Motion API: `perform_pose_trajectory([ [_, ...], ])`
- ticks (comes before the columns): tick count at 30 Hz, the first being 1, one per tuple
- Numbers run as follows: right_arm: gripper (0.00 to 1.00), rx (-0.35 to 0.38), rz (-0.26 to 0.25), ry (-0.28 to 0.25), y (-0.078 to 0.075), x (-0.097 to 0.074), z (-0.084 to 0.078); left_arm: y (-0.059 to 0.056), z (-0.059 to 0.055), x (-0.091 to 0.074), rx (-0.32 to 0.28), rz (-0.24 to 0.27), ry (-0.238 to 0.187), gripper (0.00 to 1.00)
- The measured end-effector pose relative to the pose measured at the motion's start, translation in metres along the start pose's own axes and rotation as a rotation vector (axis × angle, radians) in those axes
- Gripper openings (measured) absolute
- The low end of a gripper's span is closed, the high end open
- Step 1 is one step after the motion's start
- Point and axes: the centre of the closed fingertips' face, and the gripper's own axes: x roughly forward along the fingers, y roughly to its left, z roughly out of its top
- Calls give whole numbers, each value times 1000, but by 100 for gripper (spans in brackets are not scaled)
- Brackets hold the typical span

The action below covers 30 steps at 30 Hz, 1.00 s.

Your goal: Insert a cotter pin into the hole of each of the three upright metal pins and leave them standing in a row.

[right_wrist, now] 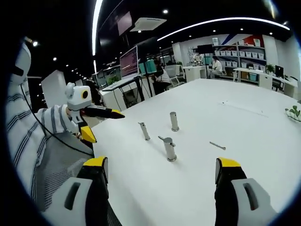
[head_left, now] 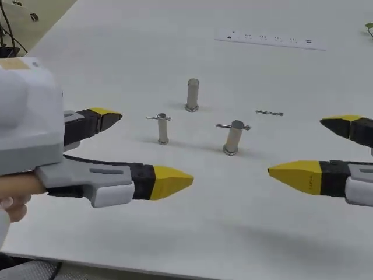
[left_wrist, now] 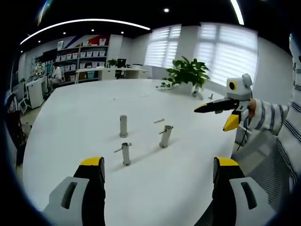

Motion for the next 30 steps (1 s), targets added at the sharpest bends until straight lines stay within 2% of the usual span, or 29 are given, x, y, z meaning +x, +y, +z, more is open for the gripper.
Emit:
perform_pose_trajectory([
  [3, 97, 14, -25, 12, 1, -6, -7, 2, 4, 2, 3, -1, -8, 94],
  [6, 98, 34, -46, 13, 1, -11, -12, 2, 10, 6, -18, -2, -35, 94],
  [16, 97, 93, -124, 24, -5, -25, -24, 1, 17, 20, -19, -37, -33, 93],
  [23, 97, 126, -163, 25, -6, -32, -29, 9, 29, 30, -2, -62, -29, 91],
  [30, 96, 148, -198, 35, -10, -42, -34, 20, 42, 41, 27, -66, -20, 91],
])
